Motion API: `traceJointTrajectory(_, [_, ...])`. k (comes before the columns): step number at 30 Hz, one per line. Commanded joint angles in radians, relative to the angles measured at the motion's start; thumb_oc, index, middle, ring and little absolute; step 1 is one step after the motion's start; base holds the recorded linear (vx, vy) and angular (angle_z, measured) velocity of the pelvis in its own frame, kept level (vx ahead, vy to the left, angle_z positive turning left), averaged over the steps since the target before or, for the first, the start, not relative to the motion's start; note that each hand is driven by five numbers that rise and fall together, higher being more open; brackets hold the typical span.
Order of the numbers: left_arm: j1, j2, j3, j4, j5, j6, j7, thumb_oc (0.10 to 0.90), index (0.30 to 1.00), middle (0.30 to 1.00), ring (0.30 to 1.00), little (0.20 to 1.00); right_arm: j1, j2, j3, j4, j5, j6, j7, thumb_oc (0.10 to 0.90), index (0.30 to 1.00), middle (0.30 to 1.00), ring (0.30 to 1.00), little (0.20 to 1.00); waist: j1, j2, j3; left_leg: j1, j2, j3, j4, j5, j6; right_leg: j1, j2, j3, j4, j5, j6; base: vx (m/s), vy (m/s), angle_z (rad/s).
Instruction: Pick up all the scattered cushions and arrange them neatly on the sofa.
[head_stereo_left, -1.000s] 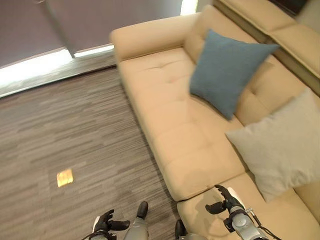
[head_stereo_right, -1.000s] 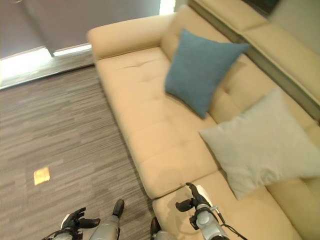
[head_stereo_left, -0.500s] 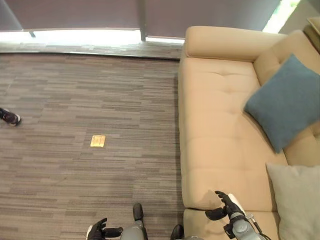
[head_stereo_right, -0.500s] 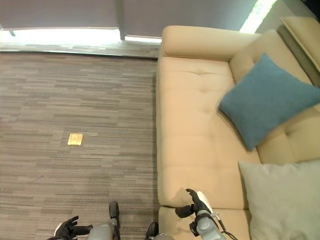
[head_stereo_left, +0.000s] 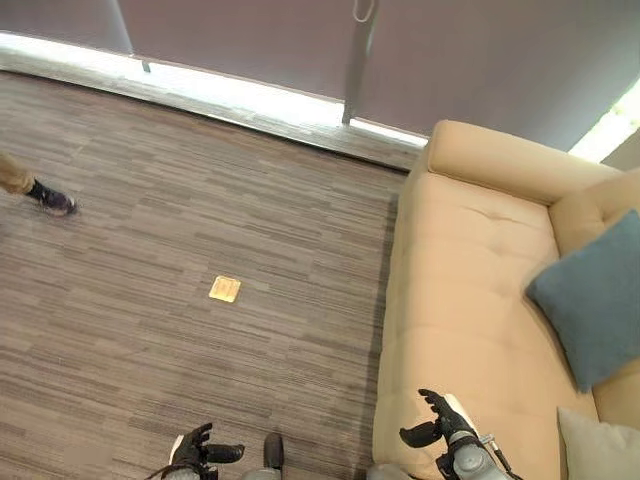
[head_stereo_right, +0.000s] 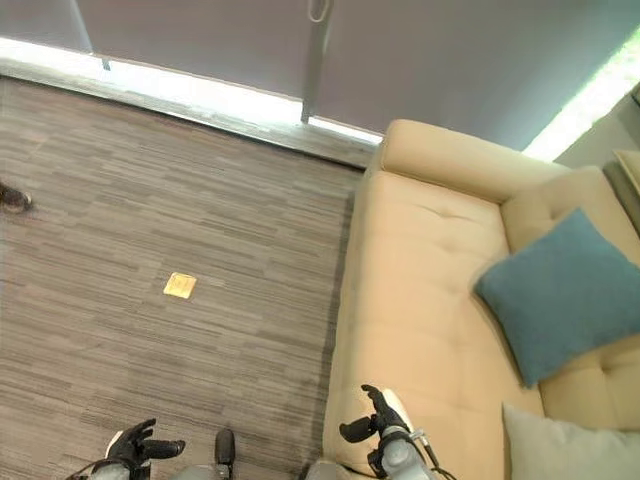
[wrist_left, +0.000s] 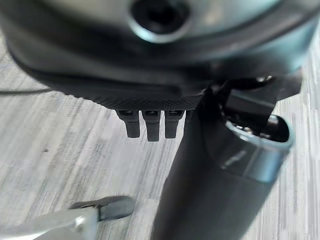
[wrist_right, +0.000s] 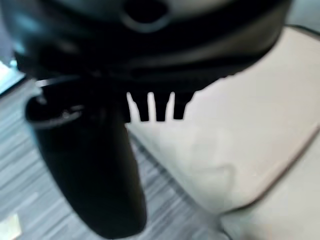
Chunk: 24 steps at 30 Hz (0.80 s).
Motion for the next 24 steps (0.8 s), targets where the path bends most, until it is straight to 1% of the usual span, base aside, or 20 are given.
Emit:
traceJointTrajectory(1, [0.001, 0.021, -0.001, -0.034, 0.014, -0.028, 0.014, 0.800, 0.900, 0.900, 0.900, 0.900, -0.059, -0.043, -0.016, -0.048, 0.011, -0.024, -0.027, 0.800, 0.900, 0.900, 0.900, 0.900, 0.000, 0.010, 0.030, 0.015, 0.016, 0.011, 0.045, -0.136, -0.066, 0.022, 0.056, -0.019, -0.176, 0.115, -0.020, 0.19, -0.052, 0.19])
traceJointTrajectory(2, [-0.002, 0.020, -0.006, -0.035, 0.012, -0.026, 0.014, 0.800, 0.900, 0.900, 0.900, 0.900, -0.063, -0.045, -0.016, -0.049, 0.015, -0.023, -0.030, 0.800, 0.900, 0.900, 0.900, 0.900, -0.010, 0.002, 0.037, 0.022, 0.004, -0.009, 0.051, -0.147, -0.067, -0.010, 0.079, 0.004, -0.257, 0.146, -0.014, 0.28, -0.060, 0.27])
traceJointTrajectory(3, [-0.012, 0.015, -0.006, -0.030, 0.010, -0.026, 0.015, 0.800, 0.900, 0.900, 0.900, 0.900, -0.067, -0.052, -0.017, -0.046, 0.016, -0.017, -0.034, 0.800, 0.900, 0.900, 0.900, 0.900, -0.028, -0.007, 0.050, 0.051, -0.015, -0.045, 0.055, -0.172, -0.070, -0.062, 0.117, 0.055, -0.364, 0.201, 0.008, 0.28, -0.059, 0.28])
traceJointTrajectory(4, [-0.012, 0.015, -0.006, -0.030, 0.010, -0.026, 0.015, 0.800, 0.900, 0.900, 0.900, 0.900, -0.067, -0.052, -0.017, -0.046, 0.016, -0.017, -0.034, 0.800, 0.900, 0.900, 0.900, 0.900, -0.029, -0.008, 0.049, 0.048, -0.015, -0.046, 0.054, -0.170, -0.070, -0.063, 0.116, 0.055, -0.367, 0.204, 0.008, 0.40, -0.054, 0.39])
traceJointTrajectory(5, [-0.018, 0.010, -0.002, -0.018, 0.012, -0.027, 0.017, 0.800, 0.900, 0.900, 0.900, 0.900, -0.066, -0.055, -0.016, -0.051, 0.013, -0.013, -0.033, 0.800, 0.900, 0.900, 0.900, 0.900, -0.038, -0.017, 0.051, 0.071, -0.033, -0.070, 0.050, -0.184, -0.075, -0.087, 0.122, 0.046, -0.432, 0.246, 0.023, 0.20, -0.024, 0.47])
traceJointTrajectory(7, [-0.024, 0.004, -0.004, -0.008, 0.018, -0.029, 0.016, 0.800, 0.900, 0.900, 0.900, 0.900, -0.062, -0.057, -0.015, -0.050, 0.007, -0.012, -0.032, 0.800, 0.900, 0.900, 0.900, 0.900, -0.046, -0.015, 0.053, 0.089, -0.043, -0.085, 0.053, -0.201, -0.077, -0.099, 0.119, 0.015, -0.442, 0.260, 0.025, 0.34, -0.051, 0.53])
traceJointTrajectory(9, [-0.023, 0.001, -0.008, -0.006, 0.025, -0.030, 0.013, 0.800, 0.900, 0.900, 0.900, 0.900, -0.052, -0.060, -0.017, -0.053, 0.006, -0.013, -0.032, 0.800, 0.900, 0.900, 0.900, 0.900, -0.049, -0.015, 0.045, 0.104, -0.054, -0.095, 0.054, -0.219, -0.076, -0.079, 0.116, 0.011, -0.462, 0.252, 0.020, 0.35, -0.061, 0.35])
traceJointTrajectory(10, [-0.018, -0.010, -0.009, -0.002, 0.033, -0.029, 0.012, 0.800, 0.900, 0.900, 0.900, 0.900, -0.038, -0.063, -0.024, -0.051, 0.005, -0.019, -0.031, 0.800, 0.900, 0.900, 0.900, 0.900, -0.057, -0.006, 0.031, 0.133, -0.055, -0.097, 0.086, -0.264, -0.081, -0.068, 0.115, 0.016, -0.426, 0.245, 0.000, 0.29, -0.053, 0.38])
traceJointTrajectory(11, [-0.019, -0.010, -0.009, -0.002, 0.033, -0.029, 0.012, 0.800, 0.900, 0.900, 0.900, 0.900, -0.038, -0.062, -0.024, -0.051, 0.005, -0.019, -0.031, 0.800, 0.900, 0.900, 0.900, 0.900, -0.059, -0.008, 0.029, 0.129, -0.058, -0.099, 0.087, -0.262, -0.081, -0.071, 0.112, 0.015, -0.427, 0.247, 0.000, 0.44, -0.085, 0.40])
traceJointTrajectory(13, [0.003, -0.018, -0.009, -0.009, 0.039, -0.024, 0.005, 0.800, 0.900, 0.900, 0.900, 0.900, -0.021, -0.061, -0.030, -0.053, -0.001, -0.016, -0.023, 0.800, 0.900, 0.900, 0.900, 0.900, -0.069, 0.002, 0.008, 0.141, -0.045, -0.084, 0.138, -0.293, -0.100, -0.042, 0.108, 0.002, -0.420, 0.226, -0.017, 0.36, -0.092, 0.28])
traceJointTrajectory(14, [0.021, -0.028, -0.019, -0.033, 0.042, -0.022, 0.001, 0.800, 0.900, 0.900, 0.900, 0.900, -0.017, -0.068, -0.033, -0.056, -0.003, -0.021, -0.023, 0.800, 0.900, 0.900, 0.900, 0.900, -0.073, 0.012, 0.003, 0.117, -0.017, -0.033, 0.286, -0.261, -0.141, 0.026, 0.127, -0.008, -0.429, 0.202, -0.036, 0.31, -0.092, 0.34])
traceJointTrajectory(15, [0.021, -0.028, -0.019, -0.033, 0.042, -0.022, 0.001, 0.800, 0.900, 0.900, 0.900, 0.900, -0.017, -0.068, -0.033, -0.056, -0.003, -0.021, -0.023, 0.800, 0.900, 0.900, 0.900, 0.900, -0.076, 0.009, 0.000, 0.112, -0.020, -0.035, 0.285, -0.257, -0.140, 0.023, 0.123, -0.009, -0.430, 0.205, -0.035, 0.30, -0.113, 0.24])
traceJointTrajectory(17, [0.028, -0.029, -0.022, -0.068, 0.029, -0.022, -0.003, 0.800, 0.900, 0.900, 0.900, 0.900, -0.025, -0.080, -0.035, -0.066, 0.003, -0.023, -0.025, 0.800, 0.900, 0.900, 0.900, 0.900, -0.066, 0.002, 0.014, 0.017, 0.014, 0.009, 0.494, -0.192, -0.176, 0.071, 0.126, -0.006, -0.442, 0.184, -0.058, 0.19, -0.100, 0.11])
traceJointTrajectory(18, [0.023, -0.025, -0.020, -0.086, 0.018, -0.020, 0.000, 0.800, 0.900, 0.900, 0.900, 0.900, -0.028, -0.086, -0.036, -0.066, 0.015, -0.020, -0.027, 0.800, 0.900, 0.900, 0.900, 0.900, -0.059, -0.012, 0.024, -0.045, 0.055, 0.052, 0.596, -0.159, -0.176, 0.103, 0.128, -0.002, -0.447, 0.154, -0.085, 0.16, -0.087, -0.28])
traceJointTrajectory(19, [0.023, -0.025, -0.020, -0.086, 0.018, -0.020, 0.000, 0.800, 0.900, 0.900, 0.900, 0.900, -0.029, -0.086, -0.036, -0.066, 0.015, -0.020, -0.027, 0.800, 0.900, 0.900, 0.900, 0.900, -0.058, -0.010, 0.024, -0.048, 0.058, 0.052, 0.601, -0.161, -0.177, 0.102, 0.130, -0.002, -0.446, 0.154, -0.085, 0.33, -0.111, -0.30])
traceJointTrajectory(20, [0.015, -0.021, -0.028, -0.093, 0.013, -0.015, 0.000, 0.800, 0.900, 0.900, 0.900, 0.900, -0.029, -0.092, -0.042, -0.065, 0.038, -0.014, -0.034, 0.800, 0.900, 0.900, 0.900, 0.900, -0.037, -0.030, 0.036, -0.138, 0.097, 0.082, 0.588, -0.211, -0.142, 0.145, 0.129, 0.012, -0.460, 0.129, -0.087, 0.20, -0.045, -0.34])
traceJointTrajectory(21, [0.015, -0.021, -0.028, -0.093, 0.013, -0.015, 0.000, 0.800, 0.900, 0.900, 0.900, 0.900, -0.029, -0.092, -0.042, -0.065, 0.038, -0.014, -0.034, 0.800, 0.900, 0.900, 0.900, 0.900, -0.037, -0.030, 0.037, -0.138, 0.097, 0.082, 0.588, -0.211, -0.142, 0.146, 0.129, 0.012, -0.460, 0.129, -0.087, 0.29, -0.042, 0.08])
traceJointTrajectory(22, [0.014, -0.020, -0.032, -0.093, 0.015, -0.015, 0.001, 0.800, 0.900, 0.900, 0.900, 0.900, -0.028, -0.093, -0.043, -0.065, 0.043, -0.015, -0.037, 0.800, 0.900, 0.900, 0.900, 0.900, -0.033, -0.036, 0.037, -0.154, 0.100, 0.085, 0.529, -0.226, -0.133, 0.157, 0.126, 0.014, -0.467, 0.121, -0.081, 0.24, 0.042, -0.07])
traceJointTrajectory(23, [0.016, -0.019, -0.035, -0.094, 0.015, -0.013, 0.002, 0.800, 0.900, 0.900, 0.900, 0.900, -0.029, -0.096, -0.042, -0.059, 0.043, -0.014, -0.040, 0.800, 0.900, 0.900, 0.900, 0.900, -0.025, -0.034, 0.033, -0.171, 0.111, 0.073, 0.396, -0.187, -0.138, 0.175, 0.133, 0.025, -0.477, 0.109, -0.072, 0.34, 0.081, -0.15])
traceJointTrajectory(24, [0.018, -0.020, -0.035, -0.093, 0.012, -0.014, 0.004, 0.800, 0.900, 0.900, 0.900, 0.900, -0.033, -0.098, -0.040, -0.057, 0.045, -0.013, -0.043, 0.800, 0.900, 0.900, 0.900, 0.900, -0.017, -0.028, 0.035, -0.191, 0.114, 0.052, 0.320, -0.128, -0.149, 0.189, 0.143, 0.036, -0.482, 0.100, -0.073, 0.34, 0.130, -0.35])
